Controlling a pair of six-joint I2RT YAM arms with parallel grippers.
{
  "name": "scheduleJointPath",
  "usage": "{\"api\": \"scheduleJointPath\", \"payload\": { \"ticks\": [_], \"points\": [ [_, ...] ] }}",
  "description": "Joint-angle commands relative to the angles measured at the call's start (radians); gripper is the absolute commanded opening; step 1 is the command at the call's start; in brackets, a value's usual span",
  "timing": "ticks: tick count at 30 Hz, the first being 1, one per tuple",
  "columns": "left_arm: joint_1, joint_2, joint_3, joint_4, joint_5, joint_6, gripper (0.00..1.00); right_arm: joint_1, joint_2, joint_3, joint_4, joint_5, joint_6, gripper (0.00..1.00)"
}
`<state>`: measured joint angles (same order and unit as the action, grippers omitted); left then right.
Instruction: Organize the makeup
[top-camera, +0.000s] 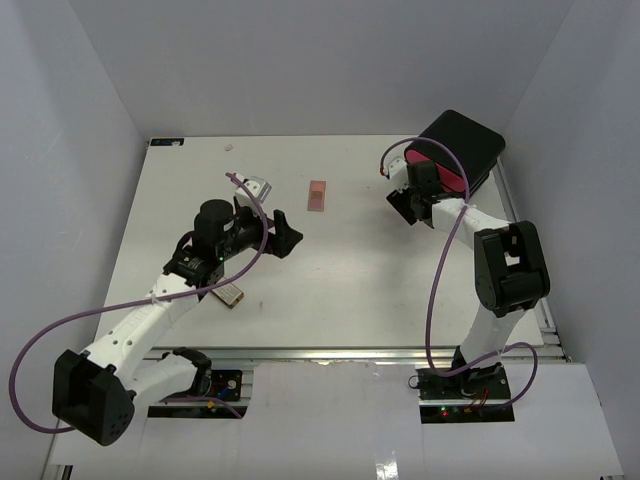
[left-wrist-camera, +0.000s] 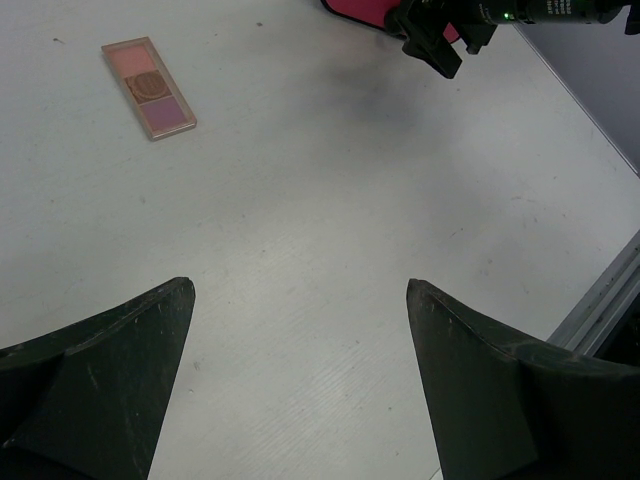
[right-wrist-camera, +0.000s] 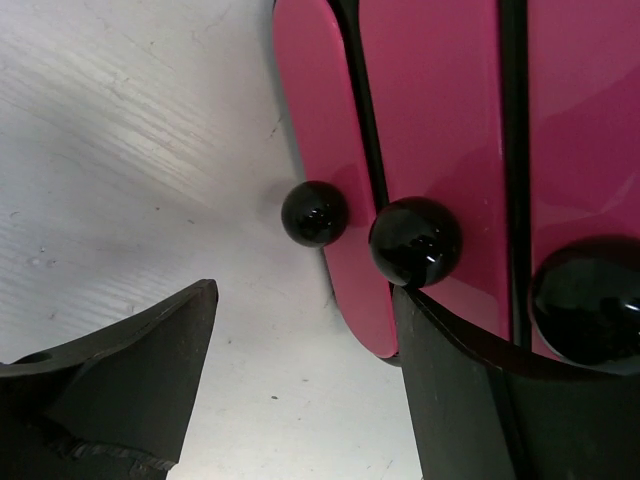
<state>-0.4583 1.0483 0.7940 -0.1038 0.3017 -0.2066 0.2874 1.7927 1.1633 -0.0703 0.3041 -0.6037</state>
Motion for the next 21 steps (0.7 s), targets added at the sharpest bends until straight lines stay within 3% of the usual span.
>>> {"api": "scheduleJointPath", "payload": {
  "ticks": [1, 3, 5, 8, 13, 21],
  "points": [
    [0.001, -0.002, -0.006, 0.027, 0.068, 0.01, 0.98, -0.004, -0.044, 0.006, 0.08, -0.001, 0.017, 0.78],
    [0.001, 0.003, -0.012, 0.05, 0.126, 0.005, 0.98, -0.004, -0.083, 0.014, 0.012, -0.089, 0.007, 0.78],
    [0.001, 0.017, -0.026, 0.075, 0.194, -0.004, 0.98, -0.005, -0.135, 0.039, -0.188, -0.316, -0.026, 0.79],
    [0.001, 0.068, -0.038, 0.161, 0.307, -0.065, 0.98, -0.018, -0.312, 0.015, -0.35, -0.618, -0.098, 0.79],
    [-0.002, 0.284, -0.011, 0.327, 0.424, -0.309, 0.98, -0.111, -0.539, -0.05, -0.408, -0.929, -0.076, 0.81],
    [-0.145, 0.674, 0.228, 0.555, 0.262, -0.531, 0.97, -0.481, -0.68, -0.172, -0.346, -1.491, 0.092, 0.78]
  ]
}}
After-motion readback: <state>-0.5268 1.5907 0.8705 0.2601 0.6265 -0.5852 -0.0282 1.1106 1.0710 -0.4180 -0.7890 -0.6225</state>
